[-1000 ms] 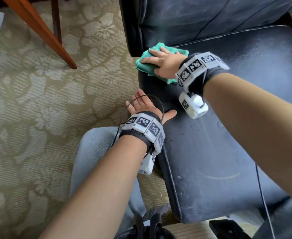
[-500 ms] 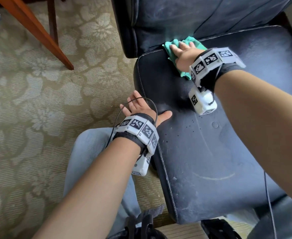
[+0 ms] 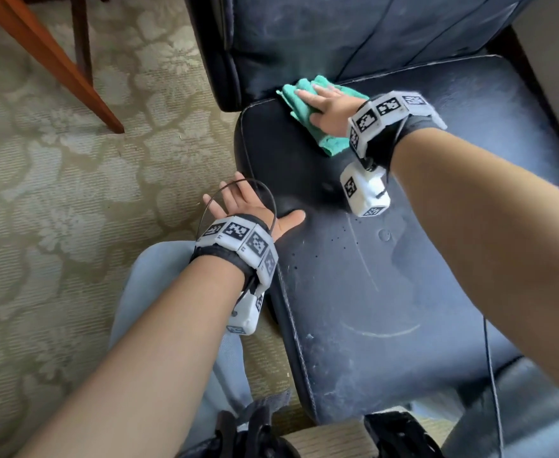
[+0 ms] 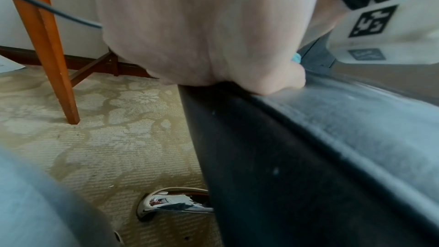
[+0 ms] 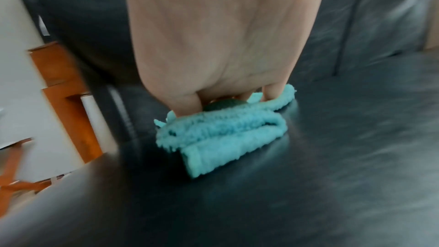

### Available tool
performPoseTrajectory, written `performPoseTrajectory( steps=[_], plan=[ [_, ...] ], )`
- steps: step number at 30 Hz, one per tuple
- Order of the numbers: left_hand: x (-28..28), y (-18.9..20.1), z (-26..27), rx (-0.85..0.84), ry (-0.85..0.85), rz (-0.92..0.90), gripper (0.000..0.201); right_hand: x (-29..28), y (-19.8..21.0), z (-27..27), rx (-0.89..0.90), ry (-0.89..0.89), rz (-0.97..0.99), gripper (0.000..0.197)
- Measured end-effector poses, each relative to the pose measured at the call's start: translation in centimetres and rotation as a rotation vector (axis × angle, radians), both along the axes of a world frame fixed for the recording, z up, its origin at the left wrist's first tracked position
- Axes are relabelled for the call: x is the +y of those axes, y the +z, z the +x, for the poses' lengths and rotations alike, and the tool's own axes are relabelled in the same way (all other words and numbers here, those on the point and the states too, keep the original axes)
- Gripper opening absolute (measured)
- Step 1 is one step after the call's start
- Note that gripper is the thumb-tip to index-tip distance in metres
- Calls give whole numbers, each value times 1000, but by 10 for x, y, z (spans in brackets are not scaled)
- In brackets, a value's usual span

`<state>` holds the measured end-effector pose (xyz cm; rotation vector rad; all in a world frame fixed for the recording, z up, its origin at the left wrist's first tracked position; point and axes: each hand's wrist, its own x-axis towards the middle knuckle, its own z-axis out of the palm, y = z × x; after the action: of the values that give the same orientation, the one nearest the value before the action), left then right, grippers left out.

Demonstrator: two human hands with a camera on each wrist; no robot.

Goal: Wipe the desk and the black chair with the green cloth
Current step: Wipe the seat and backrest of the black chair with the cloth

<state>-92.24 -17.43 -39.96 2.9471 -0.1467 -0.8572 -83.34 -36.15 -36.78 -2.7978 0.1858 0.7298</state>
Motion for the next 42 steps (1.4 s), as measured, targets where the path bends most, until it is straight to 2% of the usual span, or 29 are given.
performPoseTrajectory(
  steps=[4,7,12,17,21,23,26,28,32,34,39,42],
  plan=[
    [2,-5,0,-17,13,-24,127,-43,-1,-22,-22,-180,-34,57],
    [2,-1,-1,-12,33,-46,123,-42,-6,-46,-54,-172,-7,56],
    [1,9,-2,26,97,-50,119,-31,0,-98,31,75,10,57],
    [3,7,-2,42,85,-58,121,-10,14,-166,141,360,-117,60],
    [1,17,-2,91,29,-21,116,10,21,-205,224,467,-95,60],
    [4,13,2,124,34,-6,119,17,21,-212,219,454,-64,59],
    [10,5,9,176,69,-66,124,18,20,-212,187,395,-54,58],
    [10,7,14,239,114,-158,118,17,17,-208,154,379,-83,58],
    [11,5,34,392,302,-278,114,16,11,-172,85,256,-87,59],
    [12,6,39,398,327,-332,99,15,11,-145,93,183,-41,59],
    [14,19,58,125,124,-533,75,17,7,-96,65,89,37,60],
    [18,18,78,-18,-44,-525,69,24,6,-84,16,158,-8,58]
  ],
)
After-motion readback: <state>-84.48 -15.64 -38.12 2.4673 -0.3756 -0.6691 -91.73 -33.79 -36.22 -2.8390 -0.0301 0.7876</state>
